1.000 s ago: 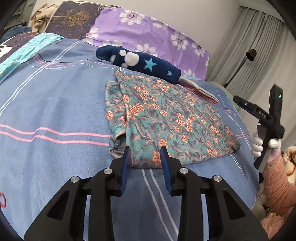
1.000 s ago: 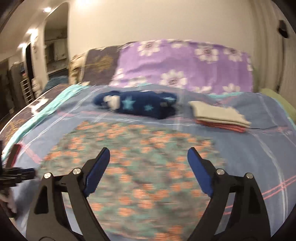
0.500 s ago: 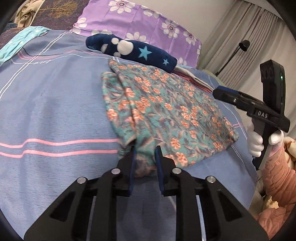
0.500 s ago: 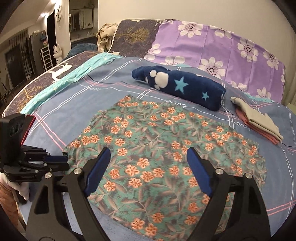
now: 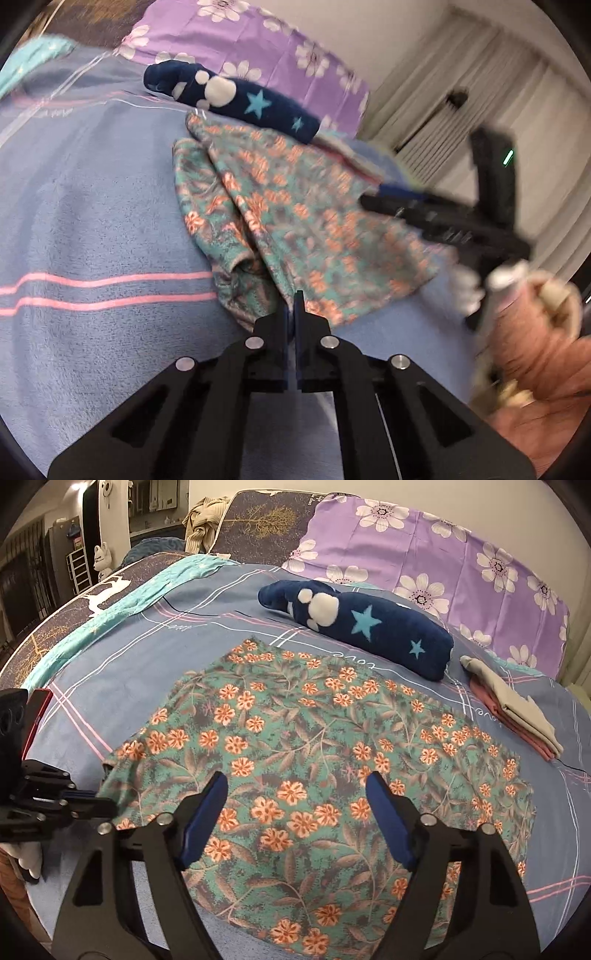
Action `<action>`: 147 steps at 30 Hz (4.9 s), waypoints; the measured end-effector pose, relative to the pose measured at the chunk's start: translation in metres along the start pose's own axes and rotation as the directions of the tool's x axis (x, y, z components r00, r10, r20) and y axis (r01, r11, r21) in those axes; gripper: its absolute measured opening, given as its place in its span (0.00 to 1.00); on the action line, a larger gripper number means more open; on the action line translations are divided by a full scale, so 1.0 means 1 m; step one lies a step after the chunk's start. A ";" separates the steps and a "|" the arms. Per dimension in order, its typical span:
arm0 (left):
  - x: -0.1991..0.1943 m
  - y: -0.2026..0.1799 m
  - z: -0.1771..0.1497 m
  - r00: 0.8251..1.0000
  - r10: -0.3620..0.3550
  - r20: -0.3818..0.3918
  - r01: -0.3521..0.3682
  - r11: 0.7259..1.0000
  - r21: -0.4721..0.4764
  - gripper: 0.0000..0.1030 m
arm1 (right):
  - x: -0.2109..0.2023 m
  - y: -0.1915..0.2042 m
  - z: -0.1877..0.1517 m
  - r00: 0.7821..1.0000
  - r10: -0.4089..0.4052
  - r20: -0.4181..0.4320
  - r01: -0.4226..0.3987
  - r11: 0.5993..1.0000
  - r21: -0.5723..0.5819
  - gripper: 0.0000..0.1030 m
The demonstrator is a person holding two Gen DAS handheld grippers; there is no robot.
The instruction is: Fold small clothes
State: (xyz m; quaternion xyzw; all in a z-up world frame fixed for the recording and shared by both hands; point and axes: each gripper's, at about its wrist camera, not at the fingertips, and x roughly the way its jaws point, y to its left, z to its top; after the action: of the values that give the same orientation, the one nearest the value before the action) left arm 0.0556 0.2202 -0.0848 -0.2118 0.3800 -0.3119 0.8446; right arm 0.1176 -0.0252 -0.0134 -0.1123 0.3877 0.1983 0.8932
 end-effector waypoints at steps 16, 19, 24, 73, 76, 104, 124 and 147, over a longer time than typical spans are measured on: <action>-0.034 -0.002 -0.019 0.998 0.045 0.043 -0.046 0.998 0.036 0.18 | 0.032 0.027 0.035 0.998 0.033 -0.049 -0.035 0.998 -0.053 0.72; -0.026 -0.014 -0.005 0.995 0.072 0.063 -0.077 0.993 0.087 0.41 | 0.043 0.043 0.062 0.998 0.044 -0.047 -0.048 0.996 -0.075 0.68; 0.021 -0.007 0.002 0.994 0.072 -0.086 -0.064 0.994 0.094 0.34 | 0.083 0.068 0.101 0.993 0.036 -0.116 -0.047 0.995 -0.090 0.62; 0.005 0.049 -0.008 0.999 0.026 -0.031 -0.028 0.998 -0.061 0.08 | 0.080 0.078 0.113 0.974 0.208 -0.086 -0.215 0.974 -0.078 0.25; 0.006 0.052 -0.008 0.999 0.012 -0.034 -0.015 0.997 -0.073 0.08 | 0.091 0.077 0.092 0.951 0.221 -0.215 -0.244 0.966 -0.088 0.25; 0.022 -0.037 0.012 0.995 0.100 -0.007 -0.098 0.987 0.130 0.35 | 0.001 -0.088 -0.107 0.993 0.119 -0.012 -0.110 0.945 0.307 0.47; 0.011 -0.041 0.017 0.947 0.320 0.025 -0.321 0.943 0.090 0.47 | -0.051 -0.082 -0.138 0.994 0.108 0.036 -0.113 0.956 0.270 0.53; 0.028 -0.032 -0.016 0.901 0.432 -0.037 -0.420 0.891 0.174 0.47 | -0.068 -0.252 -0.207 0.982 -0.178 -0.057 0.173 0.748 0.640 0.00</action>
State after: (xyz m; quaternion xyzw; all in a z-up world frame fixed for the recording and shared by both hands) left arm 0.0460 0.1763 -0.0900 -0.0423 0.4219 -0.1565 0.8920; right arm 0.0526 -0.3426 -0.0909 0.1649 0.4163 -0.0305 0.8936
